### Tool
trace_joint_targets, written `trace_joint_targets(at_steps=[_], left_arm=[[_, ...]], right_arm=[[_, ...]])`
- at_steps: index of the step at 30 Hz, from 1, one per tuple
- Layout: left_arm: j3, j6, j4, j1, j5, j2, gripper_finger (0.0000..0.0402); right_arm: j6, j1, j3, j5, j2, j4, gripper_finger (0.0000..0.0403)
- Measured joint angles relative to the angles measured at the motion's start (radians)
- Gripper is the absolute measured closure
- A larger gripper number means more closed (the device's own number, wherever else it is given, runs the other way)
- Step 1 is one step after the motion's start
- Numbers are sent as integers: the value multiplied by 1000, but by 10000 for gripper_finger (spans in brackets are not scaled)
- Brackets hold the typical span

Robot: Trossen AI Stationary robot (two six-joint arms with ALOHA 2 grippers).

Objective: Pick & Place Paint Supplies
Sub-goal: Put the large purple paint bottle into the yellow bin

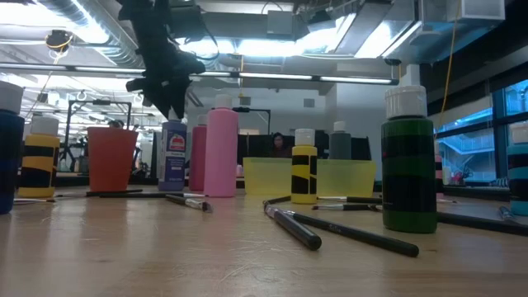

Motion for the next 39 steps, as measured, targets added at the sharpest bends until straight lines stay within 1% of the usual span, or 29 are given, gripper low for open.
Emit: trace_joint_targets(at_steps=[10, 18, 22, 30, 33, 35, 39], left_arm=[[0, 13, -14, 0, 0, 0, 283], [0, 10, -18, 0, 2, 0, 283], [1, 10, -30, 0, 34, -6, 283], [3, 7, -78, 0, 58, -51, 283], [52, 8, -144, 0, 37, -58, 283], [100, 15, -187, 0, 13, -58, 283], [211, 30, -244, -4, 1, -59, 283]], right_arm=[[0, 0, 0, 0, 0, 0, 169], [0, 0, 0, -3, 0, 3, 169], [0, 0, 0, -3, 0, 4, 169], [0, 0, 0, -9, 0, 11, 169], [0, 0, 0, -18, 0, 14, 169], [0, 0, 0, -19, 0, 16, 169], [0, 0, 0, -33, 0, 28, 169]])
